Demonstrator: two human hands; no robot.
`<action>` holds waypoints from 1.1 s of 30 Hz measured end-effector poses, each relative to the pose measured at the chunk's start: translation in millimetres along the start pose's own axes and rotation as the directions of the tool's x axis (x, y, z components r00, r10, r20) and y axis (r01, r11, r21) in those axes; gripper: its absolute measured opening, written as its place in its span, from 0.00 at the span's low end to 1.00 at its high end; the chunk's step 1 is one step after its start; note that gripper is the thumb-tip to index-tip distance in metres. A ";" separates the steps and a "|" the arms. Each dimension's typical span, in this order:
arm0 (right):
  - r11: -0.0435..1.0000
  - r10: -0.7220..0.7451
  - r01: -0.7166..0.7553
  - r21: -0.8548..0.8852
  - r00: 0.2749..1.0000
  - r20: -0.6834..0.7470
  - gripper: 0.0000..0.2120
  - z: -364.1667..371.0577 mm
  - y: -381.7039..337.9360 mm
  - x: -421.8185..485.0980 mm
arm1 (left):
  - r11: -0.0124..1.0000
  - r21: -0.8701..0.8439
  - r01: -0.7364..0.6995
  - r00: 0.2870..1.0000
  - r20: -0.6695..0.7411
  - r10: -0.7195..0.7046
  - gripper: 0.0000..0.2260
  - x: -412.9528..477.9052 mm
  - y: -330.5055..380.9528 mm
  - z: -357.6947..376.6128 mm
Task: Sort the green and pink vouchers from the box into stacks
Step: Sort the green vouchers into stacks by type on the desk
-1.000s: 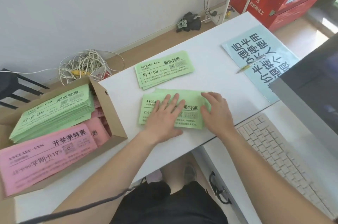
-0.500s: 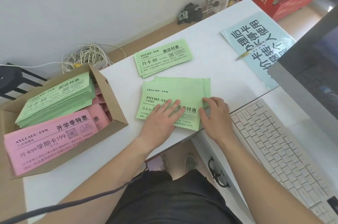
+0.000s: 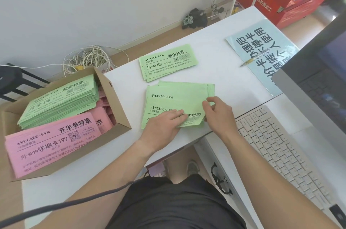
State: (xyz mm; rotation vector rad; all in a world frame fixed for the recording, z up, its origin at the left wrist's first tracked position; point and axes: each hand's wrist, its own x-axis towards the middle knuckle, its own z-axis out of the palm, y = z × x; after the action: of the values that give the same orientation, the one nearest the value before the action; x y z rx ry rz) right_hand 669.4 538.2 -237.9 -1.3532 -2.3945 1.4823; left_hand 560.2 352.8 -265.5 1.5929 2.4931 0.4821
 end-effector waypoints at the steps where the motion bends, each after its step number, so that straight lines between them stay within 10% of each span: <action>1: 1.000 0.006 -0.006 0.003 1.000 0.010 0.22 -1.8 -2.3 1.4 | 1.000 0.015 -0.002 1.000 0.020 0.001 0.22 0.2 -0.2 0.0; 5: 1.000 0.010 -0.009 -0.011 0.999 0.044 0.29 -3.0 -3.5 5.7 | 1.000 0.008 0.011 0.994 0.113 -0.012 0.34 3.6 -1.6 -5.3; 10: 1.000 0.019 -0.019 0.023 1.000 0.018 0.12 -5.4 3.3 5.8 | 0.987 0.072 0.142 0.978 0.147 -0.151 0.50 3.1 -17.3 -7.1; 19: 0.996 -0.082 0.083 -0.014 0.995 0.050 0.11 -9.5 18.6 -4.8 | 0.982 0.145 0.122 0.987 -0.118 -0.105 0.26 1.4 -25.8 -12.7; 33: 0.994 -0.063 0.076 -0.084 0.986 0.154 0.04 -20.9 11.1 0.2 | 0.944 -0.007 0.329 0.941 0.083 -0.328 0.17 18.3 -26.8 -27.5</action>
State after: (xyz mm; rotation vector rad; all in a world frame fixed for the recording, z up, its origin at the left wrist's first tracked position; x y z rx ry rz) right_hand 685.4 555.2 -234.6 -1.1991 -2.6009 1.5293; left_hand 521.5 353.7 -248.0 1.1276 2.6081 0.3858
